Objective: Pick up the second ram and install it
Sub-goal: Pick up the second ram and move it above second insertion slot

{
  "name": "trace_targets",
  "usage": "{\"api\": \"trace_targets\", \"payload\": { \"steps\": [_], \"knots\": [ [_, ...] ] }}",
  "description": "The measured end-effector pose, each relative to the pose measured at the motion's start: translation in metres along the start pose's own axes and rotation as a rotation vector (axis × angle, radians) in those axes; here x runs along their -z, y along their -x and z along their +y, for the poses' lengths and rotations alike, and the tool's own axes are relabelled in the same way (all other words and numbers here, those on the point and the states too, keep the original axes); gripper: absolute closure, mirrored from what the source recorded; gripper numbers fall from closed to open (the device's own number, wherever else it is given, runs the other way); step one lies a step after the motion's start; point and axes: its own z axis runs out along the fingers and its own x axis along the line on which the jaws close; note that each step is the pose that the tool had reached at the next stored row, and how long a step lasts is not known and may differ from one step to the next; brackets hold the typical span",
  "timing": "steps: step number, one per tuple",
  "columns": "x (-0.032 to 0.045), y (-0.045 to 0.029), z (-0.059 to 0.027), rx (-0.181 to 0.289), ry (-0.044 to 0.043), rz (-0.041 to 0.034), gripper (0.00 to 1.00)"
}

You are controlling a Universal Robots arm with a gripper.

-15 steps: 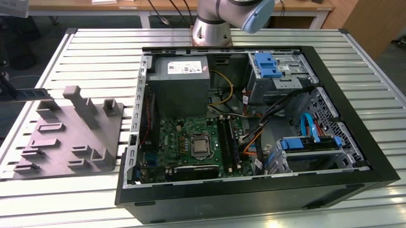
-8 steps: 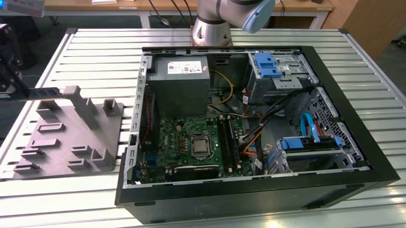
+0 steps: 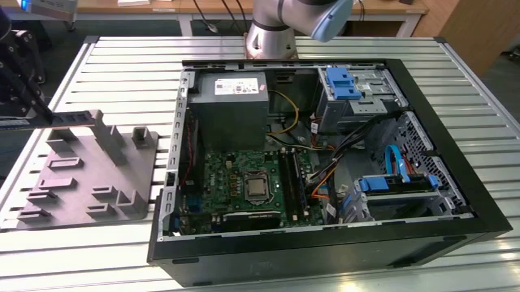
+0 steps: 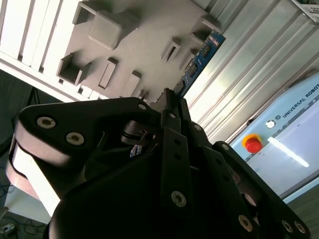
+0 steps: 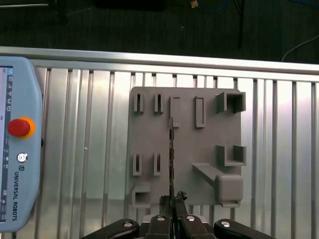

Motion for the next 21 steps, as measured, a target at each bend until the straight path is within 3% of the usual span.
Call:
{"api": "trace_targets", "payload": {
  "steps": [21],
  "knots": [
    [0.0017, -0.0005, -0.0386, 0.0, 0.0, 0.0, 0.86]
  ]
}}
